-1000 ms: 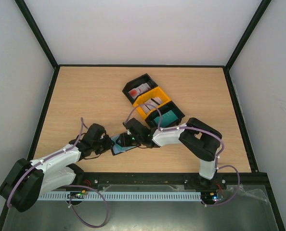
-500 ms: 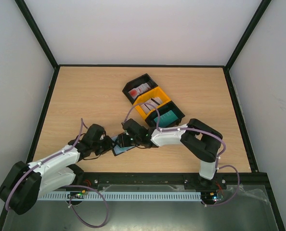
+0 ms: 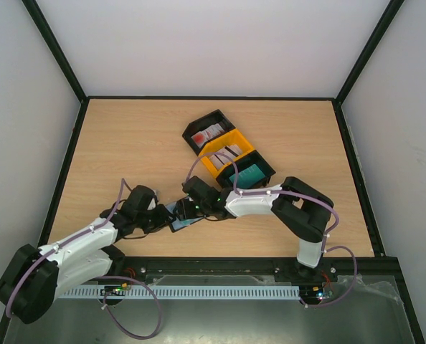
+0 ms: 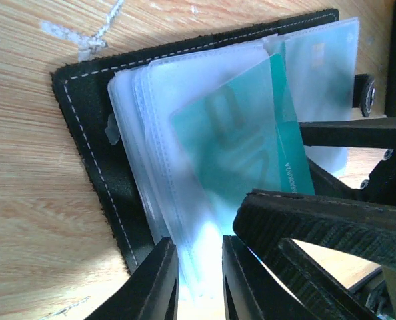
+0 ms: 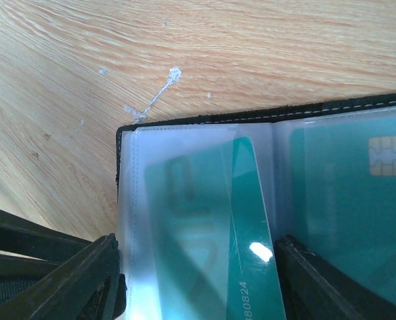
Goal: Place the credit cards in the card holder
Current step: Insert the credit card into the card holder.
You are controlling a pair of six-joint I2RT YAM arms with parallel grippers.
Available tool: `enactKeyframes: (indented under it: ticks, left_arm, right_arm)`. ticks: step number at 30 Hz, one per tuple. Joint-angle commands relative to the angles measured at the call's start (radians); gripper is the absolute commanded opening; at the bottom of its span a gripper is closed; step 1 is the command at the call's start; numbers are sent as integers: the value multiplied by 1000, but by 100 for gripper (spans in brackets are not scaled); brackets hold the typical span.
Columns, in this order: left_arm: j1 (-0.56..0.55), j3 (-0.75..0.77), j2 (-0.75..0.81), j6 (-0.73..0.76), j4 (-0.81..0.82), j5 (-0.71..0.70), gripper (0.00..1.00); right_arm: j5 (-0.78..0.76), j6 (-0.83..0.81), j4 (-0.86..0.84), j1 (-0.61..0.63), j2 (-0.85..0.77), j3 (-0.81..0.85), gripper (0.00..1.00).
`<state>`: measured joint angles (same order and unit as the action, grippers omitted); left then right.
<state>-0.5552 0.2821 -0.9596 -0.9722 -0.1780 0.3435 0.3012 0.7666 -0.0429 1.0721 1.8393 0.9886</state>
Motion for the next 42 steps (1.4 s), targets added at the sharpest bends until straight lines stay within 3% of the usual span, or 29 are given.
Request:
enactKeyframes:
  ticks: [1,13,26,30,34,42]
  left_arm:
    - [6,-5,-8,10,27,41,21]
    - [6,-20,-59,21,74,65,18]
    - [9,-17,-63,23,105,73,15]
    - [10,-5,-32,27,122,85,16]
    - [9,3,-21,29,173,102,16]
    - [9,-2,-147,49,264,86,13]
  right_arm:
    - [-49,11,93,4,-27,-4,63]
    - [-93,36,88,4,-56,-46,63]
    - [-104,5,-116,3,-103,-169,65]
    - [-110,40,-204,3,-103,-208,60]
    - [-101,73,-253,4,-96,-219,49]
    - [1,122,-378,-42,-108,-298,41]
